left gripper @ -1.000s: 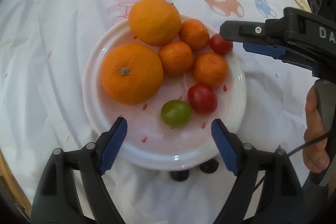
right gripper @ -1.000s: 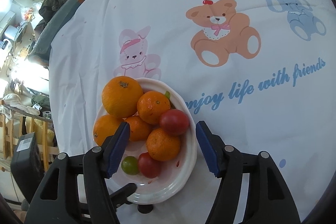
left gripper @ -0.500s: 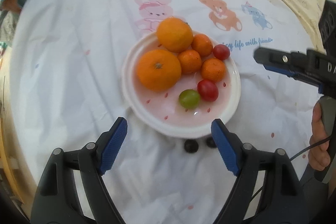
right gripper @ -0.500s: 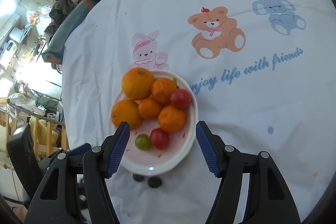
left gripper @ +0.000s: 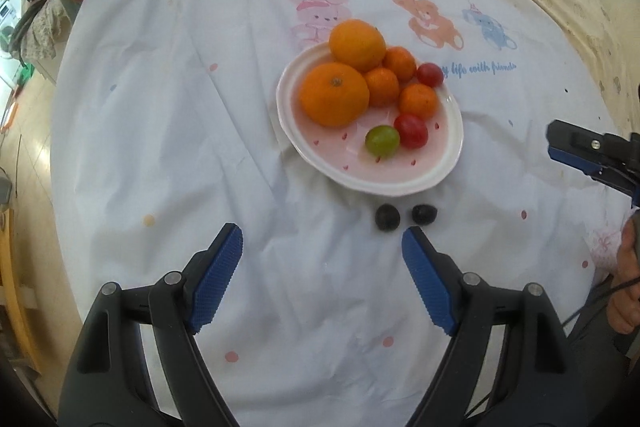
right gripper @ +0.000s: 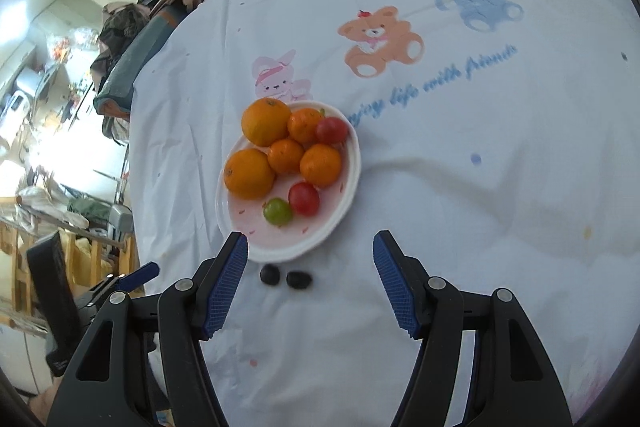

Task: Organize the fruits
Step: 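Grasp one black grape with the left tool, then grasp the other black grape with the right tool while the left tool holds its grape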

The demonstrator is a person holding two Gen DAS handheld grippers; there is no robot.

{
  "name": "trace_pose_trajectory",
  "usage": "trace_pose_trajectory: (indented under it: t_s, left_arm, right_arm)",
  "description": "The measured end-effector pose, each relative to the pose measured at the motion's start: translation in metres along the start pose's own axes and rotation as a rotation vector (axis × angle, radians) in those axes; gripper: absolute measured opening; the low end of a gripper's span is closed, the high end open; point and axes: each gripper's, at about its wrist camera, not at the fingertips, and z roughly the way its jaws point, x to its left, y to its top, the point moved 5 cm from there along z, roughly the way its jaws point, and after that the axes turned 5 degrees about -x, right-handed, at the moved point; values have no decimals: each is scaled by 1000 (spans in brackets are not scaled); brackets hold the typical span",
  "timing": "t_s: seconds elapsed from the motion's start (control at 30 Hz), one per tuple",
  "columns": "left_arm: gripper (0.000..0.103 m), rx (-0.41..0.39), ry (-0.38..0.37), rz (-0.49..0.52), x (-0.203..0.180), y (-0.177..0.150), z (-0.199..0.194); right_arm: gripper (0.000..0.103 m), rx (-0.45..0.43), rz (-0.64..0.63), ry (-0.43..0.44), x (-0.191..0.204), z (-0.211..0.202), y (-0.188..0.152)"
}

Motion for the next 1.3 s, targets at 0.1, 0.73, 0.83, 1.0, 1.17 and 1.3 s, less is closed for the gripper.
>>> trace_pose_trajectory:
  t_s: [0.1,0.73,0.83,1.0,1.17,1.3]
  left_arm:
    - [70,11,-8,31,-6,-5,7]
    - [31,150,-15,194,-65,-7,92]
    - [18,141,-25,181,-67,-3,93]
    - [18,129,-36,157,-68,-2,78]
    - [18,116,-52,84,-57,-3,47]
    - [18,76,-46,51,-42,-4,19]
  right_arm:
    - [68,1,27,-8,-5,-2,-6]
    - [68,22,95,-15,-22,8,-1]
    - [68,27,93,-17,-23,9,0]
    - [68,34,86,-25,-23,10,1]
    - [68,30,72,-27,-20,10,-1]
    - [68,34,64,-25,-16,12,-3]
